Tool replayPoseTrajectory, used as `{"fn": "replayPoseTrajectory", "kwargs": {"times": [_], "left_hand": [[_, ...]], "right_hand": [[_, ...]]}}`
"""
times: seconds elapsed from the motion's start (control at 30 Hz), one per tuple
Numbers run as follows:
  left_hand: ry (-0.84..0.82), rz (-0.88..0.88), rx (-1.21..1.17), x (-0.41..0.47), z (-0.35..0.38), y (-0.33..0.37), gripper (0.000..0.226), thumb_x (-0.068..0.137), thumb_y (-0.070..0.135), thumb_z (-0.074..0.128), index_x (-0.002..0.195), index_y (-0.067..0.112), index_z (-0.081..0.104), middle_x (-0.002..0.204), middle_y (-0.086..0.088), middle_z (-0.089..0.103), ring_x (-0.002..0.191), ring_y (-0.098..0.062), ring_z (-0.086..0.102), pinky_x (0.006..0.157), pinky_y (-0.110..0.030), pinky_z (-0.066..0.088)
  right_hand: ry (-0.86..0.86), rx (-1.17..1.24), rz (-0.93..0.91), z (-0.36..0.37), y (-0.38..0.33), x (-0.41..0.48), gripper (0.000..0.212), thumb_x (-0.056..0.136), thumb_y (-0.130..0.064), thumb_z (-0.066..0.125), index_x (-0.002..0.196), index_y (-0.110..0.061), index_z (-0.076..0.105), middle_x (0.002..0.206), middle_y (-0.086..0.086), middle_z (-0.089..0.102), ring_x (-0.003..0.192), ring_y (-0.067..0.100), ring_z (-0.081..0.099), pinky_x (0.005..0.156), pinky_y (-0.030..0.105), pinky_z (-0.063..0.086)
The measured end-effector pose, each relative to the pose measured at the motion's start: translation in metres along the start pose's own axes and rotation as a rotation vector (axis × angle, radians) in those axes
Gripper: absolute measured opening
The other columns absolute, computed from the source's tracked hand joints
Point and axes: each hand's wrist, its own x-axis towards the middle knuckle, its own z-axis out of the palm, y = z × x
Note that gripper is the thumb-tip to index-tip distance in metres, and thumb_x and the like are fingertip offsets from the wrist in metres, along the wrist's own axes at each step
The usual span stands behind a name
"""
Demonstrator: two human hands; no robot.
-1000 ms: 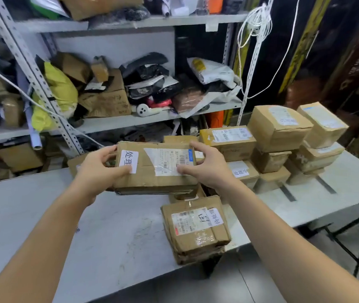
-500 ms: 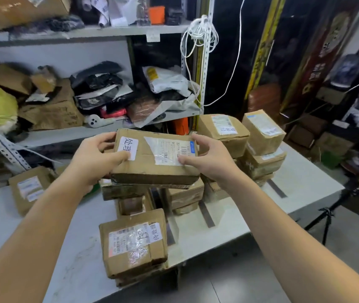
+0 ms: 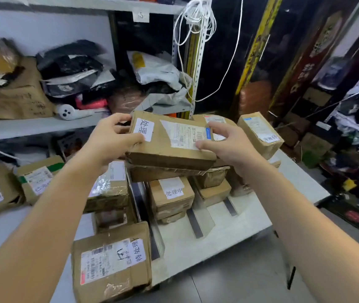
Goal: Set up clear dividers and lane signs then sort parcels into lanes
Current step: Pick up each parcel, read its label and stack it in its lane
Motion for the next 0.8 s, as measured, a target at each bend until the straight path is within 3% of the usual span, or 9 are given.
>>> {"fn": "replayPoseTrajectory", "kwargs": {"times": [0.3, 0.47, 0.6, 0.73, 0.8], "left_hand": [[0.080, -0.045, -0.008, 0.036, 0.021, -0.011, 0.049, 0.090, 0.015, 0.071, 0.132, 0.033, 0.056, 0.114, 0.007, 0.071, 0.100, -0.015, 0.070, 0.055, -0.021, 0.052], [0.175, -0.076, -0.001, 0.054, 0.031, -0.019, 0.052, 0.090, 0.014, 0.070, 0.138, 0.030, 0.056, 0.118, 0.004, 0.070, 0.098, -0.015, 0.070, 0.057, -0.024, 0.054], [0.205, -0.097, 0.025, 0.066, 0.038, -0.030, 0.057, 0.090, 0.017, 0.071, 0.143, 0.028, 0.053, 0.124, 0.003, 0.069, 0.105, -0.016, 0.069, 0.062, -0.028, 0.055], [0.267, -0.076, 0.050, 0.071, 0.041, -0.043, 0.055, 0.089, 0.017, 0.073, 0.140, 0.028, 0.057, 0.125, 0.009, 0.068, 0.110, -0.011, 0.066, 0.066, -0.031, 0.058], [0.260, -0.092, 0.087, 0.072, 0.041, -0.050, 0.054, 0.088, 0.019, 0.074, 0.139, 0.029, 0.059, 0.125, 0.010, 0.067, 0.106, -0.011, 0.066, 0.066, -0.040, 0.062]], "right_hand": [[-0.091, -0.100, -0.059, -0.002, 0.002, 0.060, 0.073, 0.080, -0.037, 0.086, 0.145, -0.033, 0.054, 0.147, -0.011, 0.055, 0.135, 0.017, 0.048, 0.104, 0.039, 0.042], [-0.208, -0.185, -0.124, -0.003, -0.002, 0.102, 0.072, 0.085, -0.036, 0.081, 0.149, -0.030, 0.048, 0.153, -0.009, 0.048, 0.139, 0.017, 0.042, 0.090, 0.029, 0.031], [-0.275, -0.216, -0.133, 0.012, 0.004, 0.135, 0.079, 0.080, -0.033, 0.086, 0.150, -0.024, 0.048, 0.154, -0.002, 0.047, 0.138, 0.020, 0.043, 0.093, 0.029, 0.034], [-0.296, -0.305, -0.181, 0.023, 0.012, 0.153, 0.087, 0.077, -0.042, 0.086, 0.151, -0.023, 0.046, 0.153, -0.001, 0.046, 0.138, 0.021, 0.044, 0.102, 0.037, 0.041], [-0.282, -0.328, -0.197, 0.025, 0.016, 0.157, 0.090, 0.075, -0.045, 0.087, 0.152, -0.023, 0.045, 0.153, 0.000, 0.048, 0.138, 0.022, 0.045, 0.105, 0.039, 0.042]]}}
